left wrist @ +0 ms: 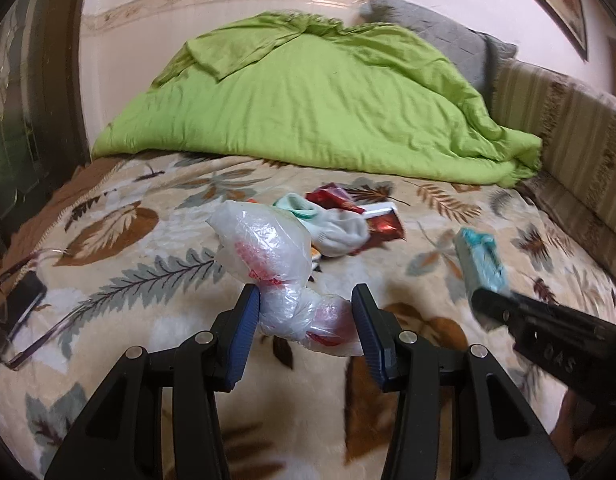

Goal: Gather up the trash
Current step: 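Carry the bag and tissue pack to the red wastebasket and open both tools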

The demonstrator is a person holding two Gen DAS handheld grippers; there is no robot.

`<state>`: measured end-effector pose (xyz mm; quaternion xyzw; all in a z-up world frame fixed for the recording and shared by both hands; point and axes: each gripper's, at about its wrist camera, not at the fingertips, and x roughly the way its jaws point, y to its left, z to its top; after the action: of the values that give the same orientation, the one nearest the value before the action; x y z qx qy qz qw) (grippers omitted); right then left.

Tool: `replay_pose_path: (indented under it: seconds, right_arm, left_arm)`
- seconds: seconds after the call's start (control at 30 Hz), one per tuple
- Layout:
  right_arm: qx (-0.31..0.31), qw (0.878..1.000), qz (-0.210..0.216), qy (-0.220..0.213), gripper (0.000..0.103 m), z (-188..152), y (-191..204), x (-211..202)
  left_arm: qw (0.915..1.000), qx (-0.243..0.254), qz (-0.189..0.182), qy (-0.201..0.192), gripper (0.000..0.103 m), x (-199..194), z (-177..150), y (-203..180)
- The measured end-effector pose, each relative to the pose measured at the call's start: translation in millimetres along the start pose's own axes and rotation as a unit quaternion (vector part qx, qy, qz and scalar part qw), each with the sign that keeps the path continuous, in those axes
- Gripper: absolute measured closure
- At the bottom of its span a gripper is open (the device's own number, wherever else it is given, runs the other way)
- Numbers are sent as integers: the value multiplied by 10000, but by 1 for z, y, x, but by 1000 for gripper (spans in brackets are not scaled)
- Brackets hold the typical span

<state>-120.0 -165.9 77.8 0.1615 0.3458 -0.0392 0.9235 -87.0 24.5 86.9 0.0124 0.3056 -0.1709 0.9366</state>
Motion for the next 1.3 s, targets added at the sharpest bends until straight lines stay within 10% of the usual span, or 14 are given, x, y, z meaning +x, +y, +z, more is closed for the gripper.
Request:
replay_pose_path:
  seconds: [0.57,0.8,1.17,1.3]
  right_arm:
    - [425,9988,-123,-207,67,-60,-66,-139]
    - [1295,9859,-995,-368,67,-98,-154,-215]
    - [2196,9574,-1842,-351,60,-149,-248,-275]
    - [2303,9510,-2043,-280,42,-155,-260,-277]
  left_arm:
    - [9809,1210,-1501,259,57,-78,-22,-101]
    - [9449,1903,-2614,514,57,-97,-23,-188]
    - [8647,2842,-3917,1348,56,-96,-64,-344]
    - [8654,3021,-3705,1498,35,-85,-77,-367]
